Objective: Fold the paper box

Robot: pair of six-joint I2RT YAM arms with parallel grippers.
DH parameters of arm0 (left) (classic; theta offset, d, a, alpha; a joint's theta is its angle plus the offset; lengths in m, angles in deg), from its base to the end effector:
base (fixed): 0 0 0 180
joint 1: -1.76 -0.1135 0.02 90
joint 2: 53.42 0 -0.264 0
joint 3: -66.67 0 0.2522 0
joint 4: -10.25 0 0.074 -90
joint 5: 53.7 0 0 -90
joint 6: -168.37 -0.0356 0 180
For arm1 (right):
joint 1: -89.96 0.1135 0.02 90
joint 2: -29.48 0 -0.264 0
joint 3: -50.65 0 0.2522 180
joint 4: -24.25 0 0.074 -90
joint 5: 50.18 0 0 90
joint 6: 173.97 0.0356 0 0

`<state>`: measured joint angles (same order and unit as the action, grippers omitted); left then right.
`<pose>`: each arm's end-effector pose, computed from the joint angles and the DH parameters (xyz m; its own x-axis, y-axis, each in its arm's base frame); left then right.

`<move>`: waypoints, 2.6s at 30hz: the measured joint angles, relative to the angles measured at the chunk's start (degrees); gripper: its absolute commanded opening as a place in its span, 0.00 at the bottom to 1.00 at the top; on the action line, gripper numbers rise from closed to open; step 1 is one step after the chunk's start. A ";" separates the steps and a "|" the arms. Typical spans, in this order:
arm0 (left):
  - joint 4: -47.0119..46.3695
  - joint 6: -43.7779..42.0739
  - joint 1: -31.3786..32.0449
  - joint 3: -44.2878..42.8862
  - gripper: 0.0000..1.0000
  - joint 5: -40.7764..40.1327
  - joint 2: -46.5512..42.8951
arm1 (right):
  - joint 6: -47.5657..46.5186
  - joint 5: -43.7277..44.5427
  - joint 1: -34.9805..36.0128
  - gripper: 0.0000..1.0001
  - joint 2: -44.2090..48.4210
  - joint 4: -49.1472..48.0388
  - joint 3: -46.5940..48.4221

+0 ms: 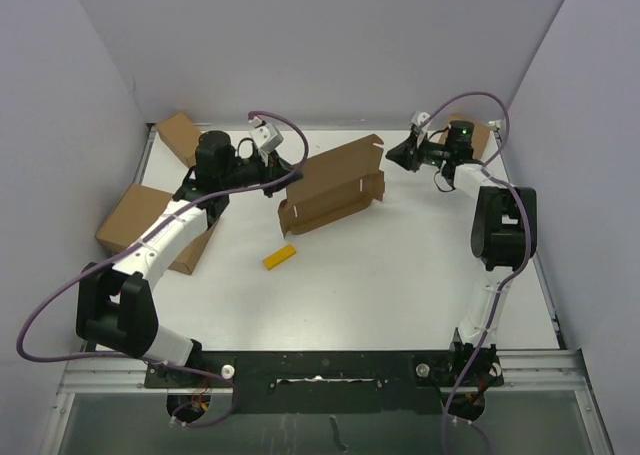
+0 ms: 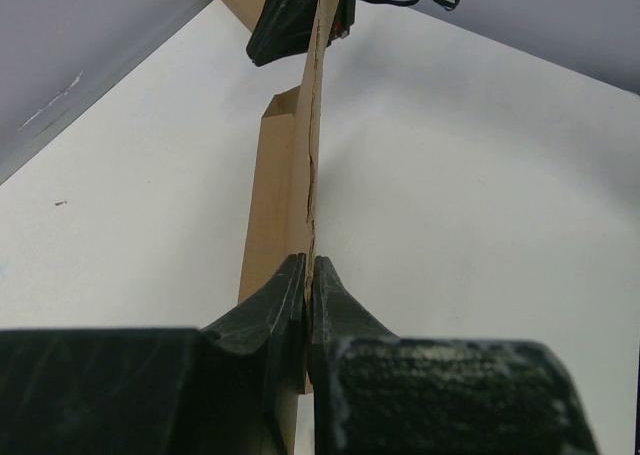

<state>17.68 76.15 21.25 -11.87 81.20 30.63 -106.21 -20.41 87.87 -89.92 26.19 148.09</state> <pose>0.3125 -0.1372 0.3296 -0.1767 0.0916 -0.9800 0.8924 0.4350 -0.1202 0.4681 0.0138 0.2120 -0.0814 -0.1851 -0.9793 -0.8705 0.4917 -0.0205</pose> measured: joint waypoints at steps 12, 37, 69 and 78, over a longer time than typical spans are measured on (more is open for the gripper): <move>-0.85 0.55 -0.44 0.00 0.00 0.79 0.20 | -5.90 -9.64 0.94 0.24 -1.38 5.70 -1.20; -0.94 0.48 -0.44 0.74 0.00 1.44 0.20 | -36.72 -12.35 3.96 0.38 -1.36 40.22 2.49; 2.71 -4.07 7.43 4.02 0.00 0.09 -6.03 | -28.35 -11.85 -8.96 0.45 9.57 51.32 -3.98; 2.69 -4.04 7.58 3.96 0.00 -0.79 -7.10 | -23.39 -12.87 -11.19 0.53 20.31 51.93 -10.45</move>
<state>20.37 72.11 28.83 -7.91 80.41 23.53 -129.60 -33.28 76.68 -69.61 78.12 137.64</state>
